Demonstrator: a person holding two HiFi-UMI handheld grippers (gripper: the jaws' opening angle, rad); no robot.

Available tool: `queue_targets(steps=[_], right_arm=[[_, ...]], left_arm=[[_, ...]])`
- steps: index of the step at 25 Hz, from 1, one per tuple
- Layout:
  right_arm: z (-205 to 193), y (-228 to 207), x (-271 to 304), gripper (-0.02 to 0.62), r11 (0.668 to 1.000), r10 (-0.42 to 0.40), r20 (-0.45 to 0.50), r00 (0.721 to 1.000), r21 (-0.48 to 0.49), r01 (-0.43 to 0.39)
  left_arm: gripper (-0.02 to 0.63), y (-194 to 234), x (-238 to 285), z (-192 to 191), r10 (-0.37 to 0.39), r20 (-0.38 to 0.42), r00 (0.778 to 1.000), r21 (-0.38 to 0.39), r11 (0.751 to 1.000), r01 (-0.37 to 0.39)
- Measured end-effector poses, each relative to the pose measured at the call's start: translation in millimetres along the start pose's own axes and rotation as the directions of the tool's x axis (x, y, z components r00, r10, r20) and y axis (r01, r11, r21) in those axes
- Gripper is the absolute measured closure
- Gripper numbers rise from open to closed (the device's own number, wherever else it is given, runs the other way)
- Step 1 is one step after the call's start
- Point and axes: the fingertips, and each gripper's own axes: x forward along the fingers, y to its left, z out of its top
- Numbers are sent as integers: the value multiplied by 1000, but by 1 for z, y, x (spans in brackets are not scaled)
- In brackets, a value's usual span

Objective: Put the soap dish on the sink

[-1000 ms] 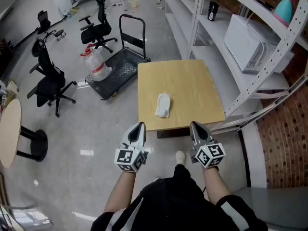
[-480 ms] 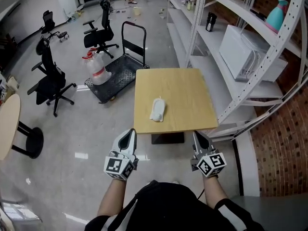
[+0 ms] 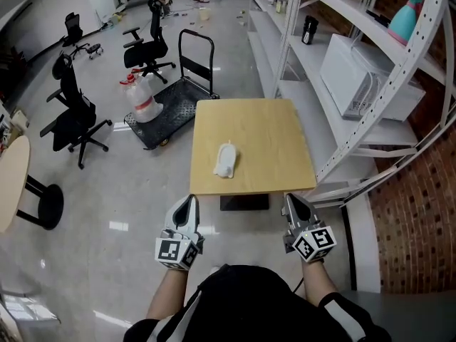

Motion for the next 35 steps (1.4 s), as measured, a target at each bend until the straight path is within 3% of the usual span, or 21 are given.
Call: queue_targets(steps=[5,27,35], right_arm=[[-4,1,-7,594,1000,6,0,1000,12,-6],[-5,-16,-27,594,998,-56,8,998,27,56],[-4,-16,-23,594,999,-40,13,999,29,39]], left_arm=[[601,-9,-2,-2,-1,-2,1000,35,999,1],[601,-24,-1,-8,-37,-17,999,45,998,38],[601,-18,-1,-7,-21,-13,1000,48,999,21]])
